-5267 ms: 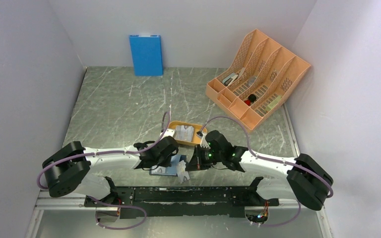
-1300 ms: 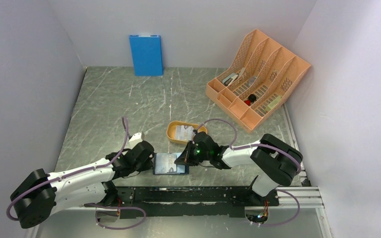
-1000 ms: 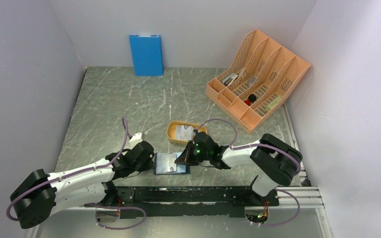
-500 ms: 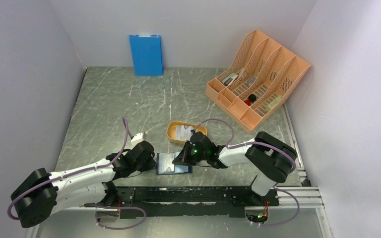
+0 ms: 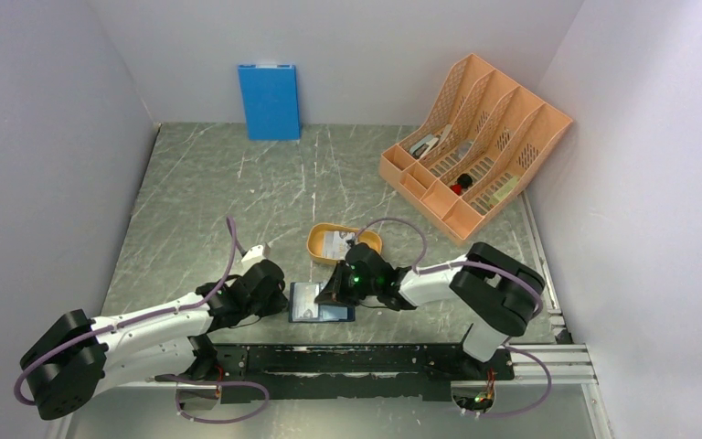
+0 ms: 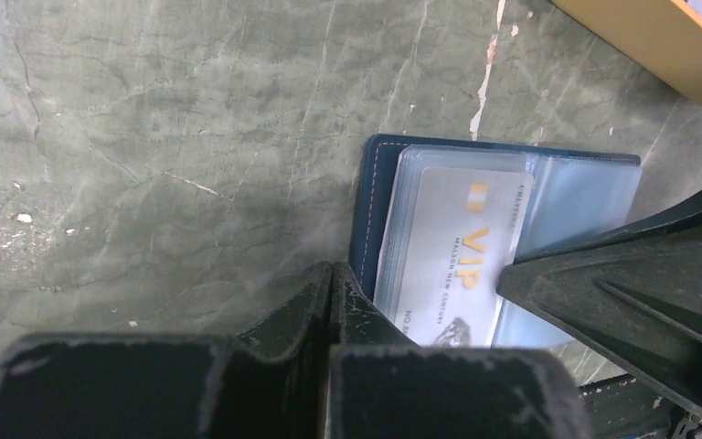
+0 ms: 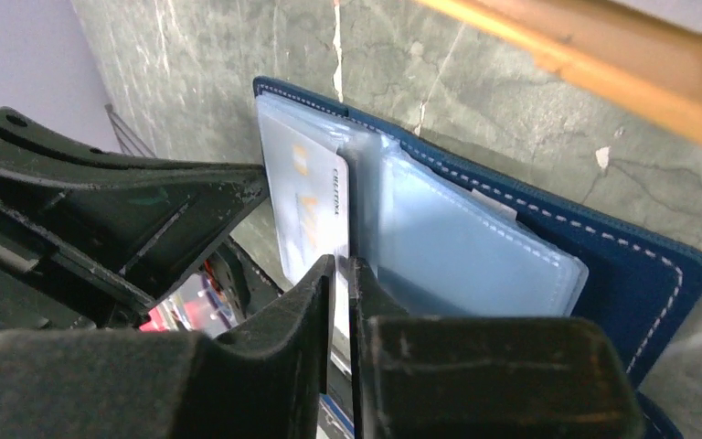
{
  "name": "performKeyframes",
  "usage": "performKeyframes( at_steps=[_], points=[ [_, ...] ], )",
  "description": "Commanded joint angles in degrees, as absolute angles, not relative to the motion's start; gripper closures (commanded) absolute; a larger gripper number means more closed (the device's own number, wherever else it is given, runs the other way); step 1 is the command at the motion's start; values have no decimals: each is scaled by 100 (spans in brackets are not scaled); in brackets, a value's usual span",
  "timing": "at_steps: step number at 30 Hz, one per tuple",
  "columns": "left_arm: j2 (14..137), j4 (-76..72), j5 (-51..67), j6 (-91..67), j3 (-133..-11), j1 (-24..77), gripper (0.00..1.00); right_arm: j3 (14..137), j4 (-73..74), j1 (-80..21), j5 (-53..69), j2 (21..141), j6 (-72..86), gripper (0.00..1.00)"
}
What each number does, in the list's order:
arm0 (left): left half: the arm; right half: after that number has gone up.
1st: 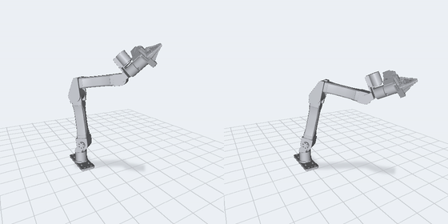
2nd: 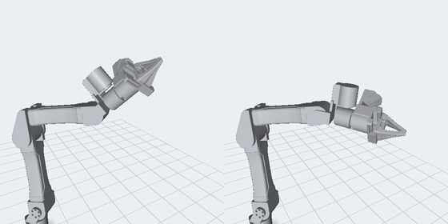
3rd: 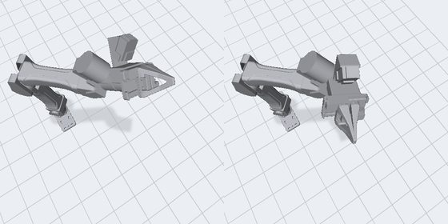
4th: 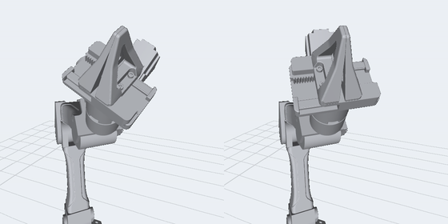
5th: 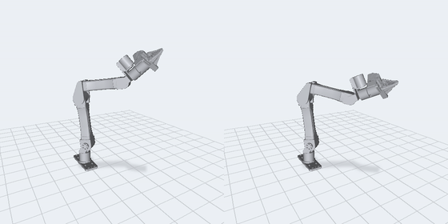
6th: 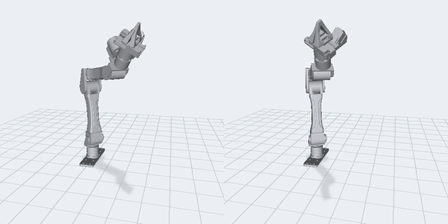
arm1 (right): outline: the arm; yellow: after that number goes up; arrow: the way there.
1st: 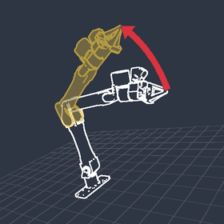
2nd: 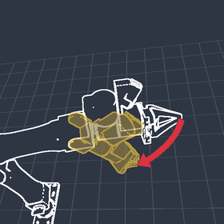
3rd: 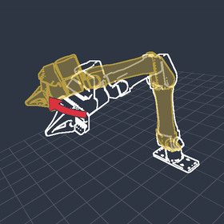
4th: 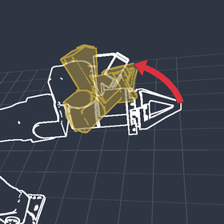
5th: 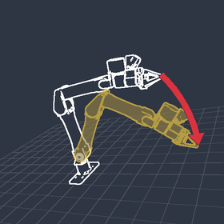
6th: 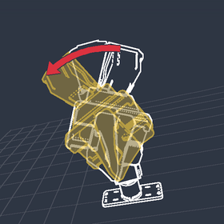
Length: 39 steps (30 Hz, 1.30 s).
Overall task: Put the credit cards into the card holder
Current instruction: Insert the credit card into the card holder, then adjust the credit card in the storage box.
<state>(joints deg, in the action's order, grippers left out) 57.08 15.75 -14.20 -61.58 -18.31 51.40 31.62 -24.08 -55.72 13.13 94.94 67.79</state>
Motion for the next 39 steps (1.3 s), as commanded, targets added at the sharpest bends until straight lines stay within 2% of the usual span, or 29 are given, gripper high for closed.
performKeyframes(
  at_steps=[1, 3, 6, 11, 13, 18, 21, 25, 31, 39],
  points=[
    [5747, 2338, -1308, -6186, -1605, 5124, 95, 3248, -1861, -5650, 1054, 9128, 6594, 79],
    [5664, 2415, -1382, -6216, -1618, 5123, 95, 3272, -1586, -5651, 964, 8969, 6548, 69],
    [5558, 2528, -1478, -6235, -1675, 5123, 95, 3345, -1288, -5648, 865, 8755, 6445, 61],
    [5439, 2835, -1586, -6199, -1919, 5119, 88, 3589, -445, -5637, 616, 8231, 6186, 55],
    [5280, 3060, -1608, -6121, -2179, 5119, 81, 3920, 205, -5641, 315, 7720, 5874, 53],
    [4739, 3674, -1964, -5800, -3030, 5116, 44, 4849, 1757, -5239, -660, 7121, 4903, 48],
    [4602, 3480, -2108, -5270, -3531, 5120, 35, 4824, 1599, -4516, -266, 7038, 4651, 48],
    [5046, 2832, -1982, -4565, -4167, 5119, 32, 4614, 1080, -3879, 105, 7223, 4504, 47],
    [6245, 2310, -1846, -4096, -4983, 5121, 32, 4596, 486, -3631, 404, 7945, 4569, 46],
    [6854, 2026, -1903, -4072, -5077, 5025, 34, 4891, 552, -3631, 208, 8800, 4544, 40]
  ],
)
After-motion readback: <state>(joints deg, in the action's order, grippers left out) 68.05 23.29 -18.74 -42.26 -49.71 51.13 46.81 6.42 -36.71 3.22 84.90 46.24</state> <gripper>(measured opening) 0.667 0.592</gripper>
